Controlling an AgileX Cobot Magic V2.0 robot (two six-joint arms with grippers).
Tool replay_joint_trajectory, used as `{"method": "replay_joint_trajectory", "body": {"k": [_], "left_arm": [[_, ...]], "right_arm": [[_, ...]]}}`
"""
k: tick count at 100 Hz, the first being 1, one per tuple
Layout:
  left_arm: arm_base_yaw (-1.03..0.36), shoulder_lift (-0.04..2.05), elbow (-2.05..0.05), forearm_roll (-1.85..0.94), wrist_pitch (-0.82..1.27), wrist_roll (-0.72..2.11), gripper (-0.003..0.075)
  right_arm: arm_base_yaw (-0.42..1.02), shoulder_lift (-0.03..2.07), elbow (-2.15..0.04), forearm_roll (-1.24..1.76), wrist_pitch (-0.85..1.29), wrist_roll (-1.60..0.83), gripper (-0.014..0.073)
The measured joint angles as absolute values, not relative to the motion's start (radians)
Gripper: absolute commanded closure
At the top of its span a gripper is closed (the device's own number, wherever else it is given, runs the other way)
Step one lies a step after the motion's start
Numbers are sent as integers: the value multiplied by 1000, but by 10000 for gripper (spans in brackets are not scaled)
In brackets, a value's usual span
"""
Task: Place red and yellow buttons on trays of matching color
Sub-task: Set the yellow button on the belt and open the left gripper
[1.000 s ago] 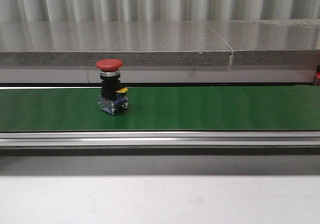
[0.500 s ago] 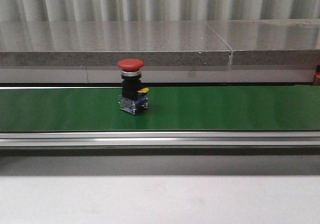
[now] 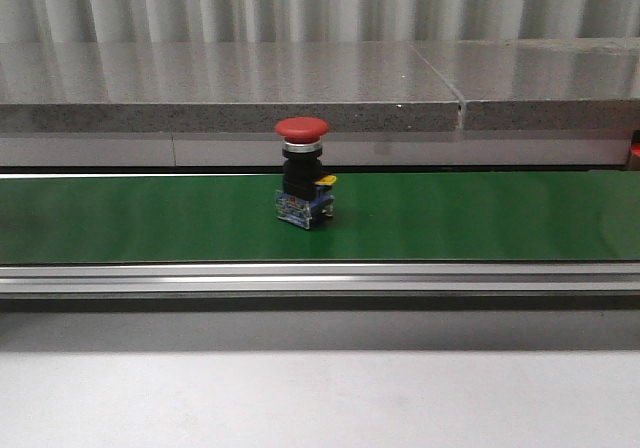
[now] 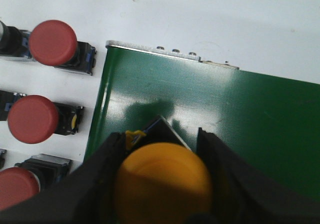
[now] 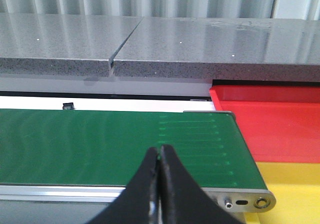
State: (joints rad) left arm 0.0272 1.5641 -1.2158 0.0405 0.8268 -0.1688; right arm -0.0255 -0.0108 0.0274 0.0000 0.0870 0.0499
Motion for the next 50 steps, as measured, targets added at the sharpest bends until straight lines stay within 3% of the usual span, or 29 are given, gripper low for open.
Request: {"method": "replay_joint_trajectory", "body": {"k": [32, 42, 50], "left_arm": [[27, 1660, -1229, 35, 853, -167, 726], [26, 1663, -1235, 22, 863, -165, 624], [25, 1664, -1236, 10, 866, -165, 465]], "right_arm": [[-26, -11, 27, 0, 87, 50, 710], [-26, -11, 27, 0, 87, 50, 710], [-26, -11, 27, 0, 87, 50, 710]]}}
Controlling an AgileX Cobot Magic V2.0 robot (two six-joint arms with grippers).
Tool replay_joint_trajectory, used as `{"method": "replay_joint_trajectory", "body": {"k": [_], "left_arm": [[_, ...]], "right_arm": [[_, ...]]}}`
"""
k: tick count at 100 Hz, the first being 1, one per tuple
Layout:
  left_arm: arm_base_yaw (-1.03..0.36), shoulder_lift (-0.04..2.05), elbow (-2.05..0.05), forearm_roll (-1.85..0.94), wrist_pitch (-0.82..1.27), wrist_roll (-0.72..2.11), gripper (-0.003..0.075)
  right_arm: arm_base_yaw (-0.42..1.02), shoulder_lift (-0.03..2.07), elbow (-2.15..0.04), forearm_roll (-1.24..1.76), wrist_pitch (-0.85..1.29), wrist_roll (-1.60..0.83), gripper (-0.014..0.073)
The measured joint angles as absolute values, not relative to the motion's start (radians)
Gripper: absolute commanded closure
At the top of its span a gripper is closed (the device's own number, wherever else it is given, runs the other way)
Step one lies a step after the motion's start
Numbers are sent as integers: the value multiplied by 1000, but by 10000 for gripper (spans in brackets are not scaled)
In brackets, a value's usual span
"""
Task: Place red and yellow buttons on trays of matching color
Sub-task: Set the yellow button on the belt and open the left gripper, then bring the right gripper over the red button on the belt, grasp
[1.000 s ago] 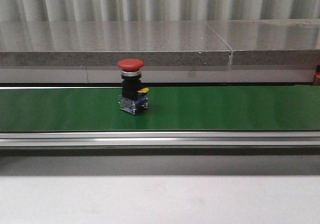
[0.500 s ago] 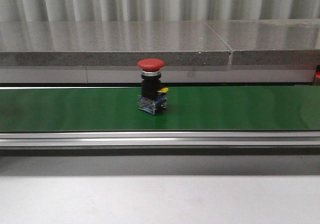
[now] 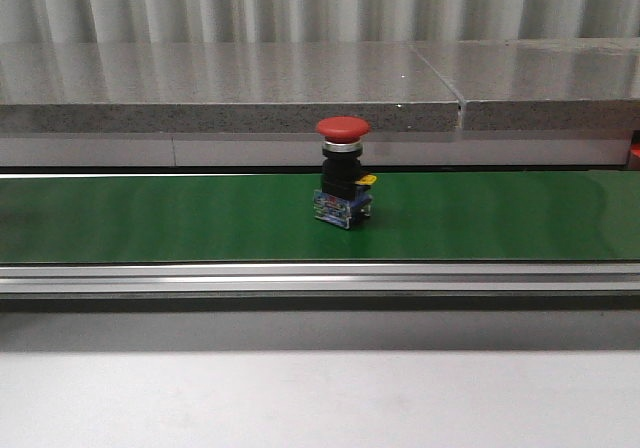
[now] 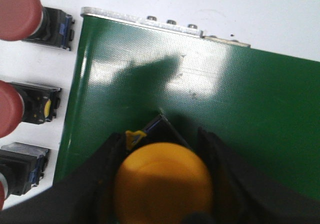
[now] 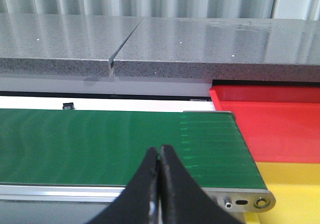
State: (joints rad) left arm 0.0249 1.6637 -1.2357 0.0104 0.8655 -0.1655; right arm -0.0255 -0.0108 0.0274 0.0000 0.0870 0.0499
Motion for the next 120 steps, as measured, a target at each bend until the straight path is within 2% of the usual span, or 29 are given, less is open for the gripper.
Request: {"method": "replay_joint_trajectory", "body": {"k": [14, 18, 23, 62, 91, 92, 96, 120], "left_arm": [[25, 1669, -1237, 6, 878, -147, 142], [25, 1672, -1236, 6, 882, -143, 83], [25, 1672, -1236, 6, 886, -135, 50], [-50, 1595, -1247, 10, 891, -115, 48], [-92, 1401, -1248, 10, 892, -98, 48], [-91, 1396, -1248, 10, 892, -98, 48], [-98, 1363, -1245, 10, 892, -96, 48], [-140, 1139, -1105, 10, 829, -92, 48]], "right_arm": [[-26, -11, 27, 0, 87, 50, 710], [-26, -11, 27, 0, 87, 50, 710], [-26, -11, 27, 0, 87, 50, 710], [-26, -11, 27, 0, 87, 50, 710], [-26, -11, 27, 0, 81, 50, 710], [-26, -11, 27, 0, 81, 50, 661], [-26, -11, 27, 0, 81, 50, 661], [-26, -11, 27, 0, 79, 50, 661]]}}
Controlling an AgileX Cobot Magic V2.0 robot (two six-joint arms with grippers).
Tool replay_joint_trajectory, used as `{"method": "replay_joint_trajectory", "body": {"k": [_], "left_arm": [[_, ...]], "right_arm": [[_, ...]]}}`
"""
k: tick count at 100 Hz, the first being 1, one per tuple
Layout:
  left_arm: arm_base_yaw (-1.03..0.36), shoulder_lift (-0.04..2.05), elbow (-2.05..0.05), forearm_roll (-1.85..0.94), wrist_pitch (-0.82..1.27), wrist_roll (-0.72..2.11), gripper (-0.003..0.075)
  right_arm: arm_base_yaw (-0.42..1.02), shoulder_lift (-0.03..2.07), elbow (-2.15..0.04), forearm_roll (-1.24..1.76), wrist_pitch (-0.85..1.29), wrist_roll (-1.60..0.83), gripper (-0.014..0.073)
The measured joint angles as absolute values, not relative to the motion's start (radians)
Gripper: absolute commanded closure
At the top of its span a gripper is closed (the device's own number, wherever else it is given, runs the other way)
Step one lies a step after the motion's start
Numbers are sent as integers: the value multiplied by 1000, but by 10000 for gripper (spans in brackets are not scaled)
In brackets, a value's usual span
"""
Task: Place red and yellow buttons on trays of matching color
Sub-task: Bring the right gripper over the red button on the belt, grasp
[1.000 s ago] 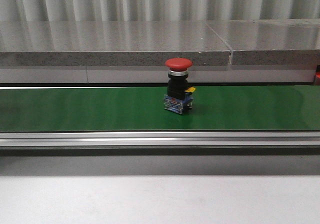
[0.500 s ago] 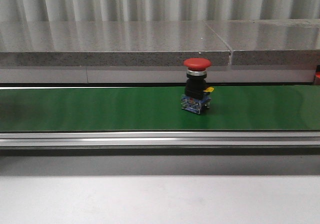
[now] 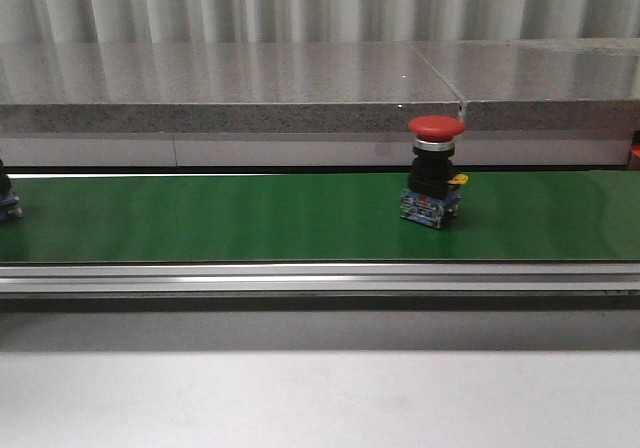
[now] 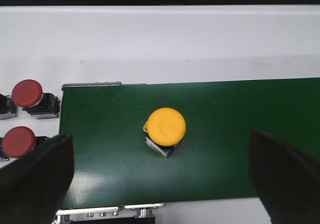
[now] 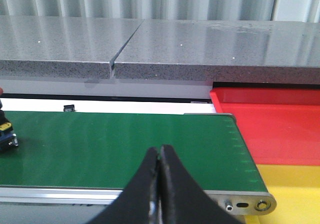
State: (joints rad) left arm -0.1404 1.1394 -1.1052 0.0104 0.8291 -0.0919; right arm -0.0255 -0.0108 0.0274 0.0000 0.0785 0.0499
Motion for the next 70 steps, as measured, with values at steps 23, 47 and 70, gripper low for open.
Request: {"method": "replay_joint_trajectory", "body": {"k": [23, 47, 70], "left_arm": [[-158, 866, -861, 7, 712, -92, 48], [-158, 581, -618, 7, 598, -92, 101], [-158, 437, -512, 7, 551, -92, 528]], "right_arm": [[-26, -11, 27, 0, 56, 50, 661], [-26, -11, 27, 0, 53, 50, 661], [-26, -11, 27, 0, 53, 50, 661]]}}
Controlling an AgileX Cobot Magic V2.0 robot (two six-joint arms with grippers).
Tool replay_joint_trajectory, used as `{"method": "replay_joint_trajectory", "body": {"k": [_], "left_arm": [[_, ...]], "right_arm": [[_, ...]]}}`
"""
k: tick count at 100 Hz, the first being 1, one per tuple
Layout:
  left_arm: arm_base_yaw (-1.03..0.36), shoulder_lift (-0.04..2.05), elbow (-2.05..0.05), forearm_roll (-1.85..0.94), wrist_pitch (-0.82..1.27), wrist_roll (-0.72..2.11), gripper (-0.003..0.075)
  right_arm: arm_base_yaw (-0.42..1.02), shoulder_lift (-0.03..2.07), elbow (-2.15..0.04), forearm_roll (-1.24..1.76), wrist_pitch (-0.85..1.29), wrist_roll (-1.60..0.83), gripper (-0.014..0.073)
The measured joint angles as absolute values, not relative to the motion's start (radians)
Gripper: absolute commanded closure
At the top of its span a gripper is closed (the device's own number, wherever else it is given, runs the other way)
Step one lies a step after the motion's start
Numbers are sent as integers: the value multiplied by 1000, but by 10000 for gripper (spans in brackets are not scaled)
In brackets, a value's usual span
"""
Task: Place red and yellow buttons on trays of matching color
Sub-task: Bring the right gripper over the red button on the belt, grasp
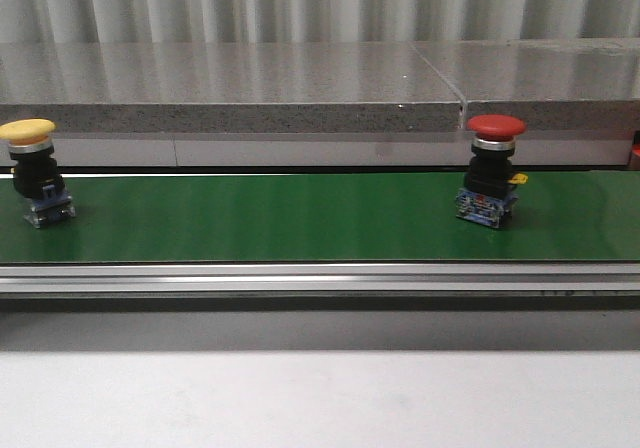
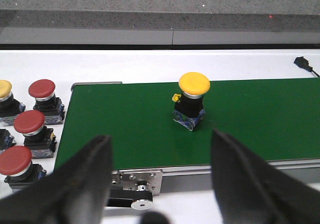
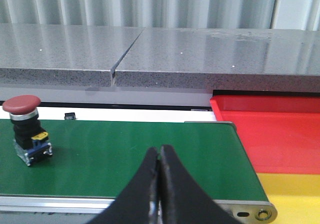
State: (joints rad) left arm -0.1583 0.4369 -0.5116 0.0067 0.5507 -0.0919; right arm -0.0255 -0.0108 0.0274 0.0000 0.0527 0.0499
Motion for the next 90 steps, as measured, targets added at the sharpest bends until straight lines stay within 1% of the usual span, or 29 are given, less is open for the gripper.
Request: {"method": "replay_joint_trajectory", "body": {"k": [3, 5, 6, 10, 18, 27, 42, 54, 64, 76, 83, 90], "left_arm": [[-158, 432, -511, 7, 549, -92, 606], [-158, 432, -511, 7, 549, -92, 636], [-158, 430, -511, 7, 546, -92, 665], [-158, 431, -511, 7, 544, -92, 743], [-158, 431, -511, 7, 535, -92, 740], [-158, 431, -511, 7, 533, -92, 740], [-158, 431, -511, 7, 533, -92, 740], [-158, 431, -511, 7, 533, -92, 740], [-158, 431, -511, 7, 533, -92, 740], [-158, 431, -511, 7, 533, -92, 740], [-158, 431, -511, 7, 533, -92, 740], [-158, 431, -511, 7, 533, -92, 740]], "right_arm": [[-26, -11, 25, 11, 60, 50, 661], [-26, -11, 20, 13, 66, 48, 661], [-26, -11, 15, 17, 68, 48, 661], [-26, -8, 0, 30, 83, 48, 661], [-26, 28, -61, 55, 120, 48, 661], [-26, 102, -163, 75, 228, 48, 661], [-26, 309, -364, 84, 487, 50, 661], [-26, 493, -511, 84, 636, 50, 661], [-26, 621, -596, 86, 679, 50, 661], [-26, 741, -638, 86, 682, 50, 655], [-26, 794, -647, 86, 679, 50, 600], [-26, 839, -647, 86, 679, 50, 473]]}}
